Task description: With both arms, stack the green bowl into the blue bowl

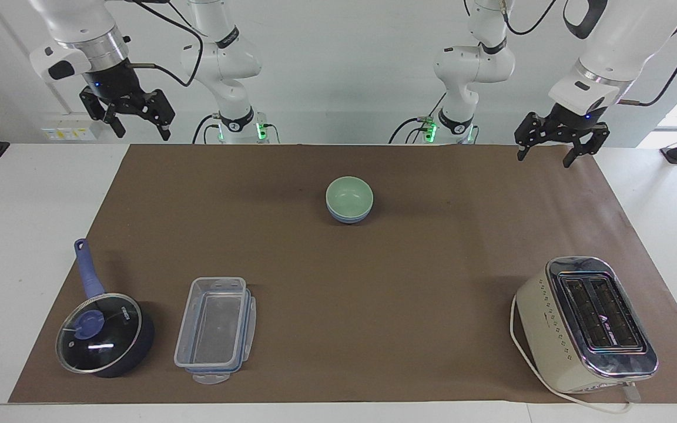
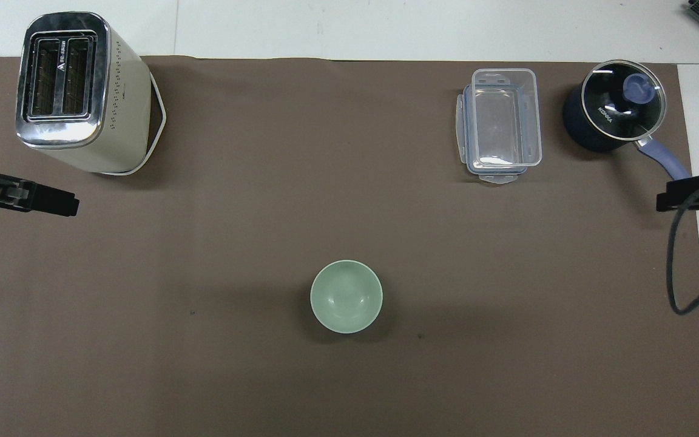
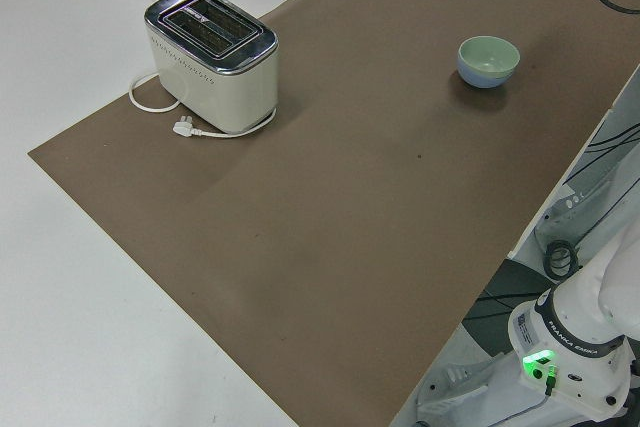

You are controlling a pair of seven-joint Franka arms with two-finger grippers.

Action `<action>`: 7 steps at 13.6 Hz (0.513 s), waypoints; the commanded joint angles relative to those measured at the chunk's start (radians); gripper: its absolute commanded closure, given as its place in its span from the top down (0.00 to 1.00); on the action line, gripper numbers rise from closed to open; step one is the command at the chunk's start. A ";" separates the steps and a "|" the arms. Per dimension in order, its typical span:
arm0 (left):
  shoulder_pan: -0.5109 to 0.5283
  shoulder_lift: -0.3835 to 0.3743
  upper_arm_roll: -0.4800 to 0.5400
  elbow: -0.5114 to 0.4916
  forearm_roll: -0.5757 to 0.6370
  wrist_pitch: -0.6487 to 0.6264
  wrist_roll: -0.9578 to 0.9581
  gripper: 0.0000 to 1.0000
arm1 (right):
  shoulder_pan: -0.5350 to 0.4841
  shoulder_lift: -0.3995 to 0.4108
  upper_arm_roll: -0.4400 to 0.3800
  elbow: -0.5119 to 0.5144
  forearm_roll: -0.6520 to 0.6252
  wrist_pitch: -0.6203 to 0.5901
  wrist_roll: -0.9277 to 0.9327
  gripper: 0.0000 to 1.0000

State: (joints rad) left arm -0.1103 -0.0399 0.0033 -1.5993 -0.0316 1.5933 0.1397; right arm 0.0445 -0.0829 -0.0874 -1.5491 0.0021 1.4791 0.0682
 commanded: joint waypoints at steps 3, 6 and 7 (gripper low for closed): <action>0.011 0.011 -0.009 0.022 0.015 -0.016 0.006 1.00 | -0.003 -0.034 0.011 0.003 -0.025 0.006 -0.027 1.00; 0.012 0.011 -0.009 0.022 0.015 -0.015 0.006 1.00 | -0.003 -0.035 0.009 -0.002 -0.024 0.003 -0.027 1.00; 0.011 0.011 -0.009 0.022 0.015 -0.015 0.008 1.00 | -0.005 -0.035 0.009 -0.002 -0.024 0.001 -0.027 1.00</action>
State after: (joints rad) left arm -0.1103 -0.0399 0.0031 -1.5993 -0.0316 1.5933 0.1397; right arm 0.0464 -0.1119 -0.0848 -1.5415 0.0017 1.4792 0.0666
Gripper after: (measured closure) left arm 0.000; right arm 0.000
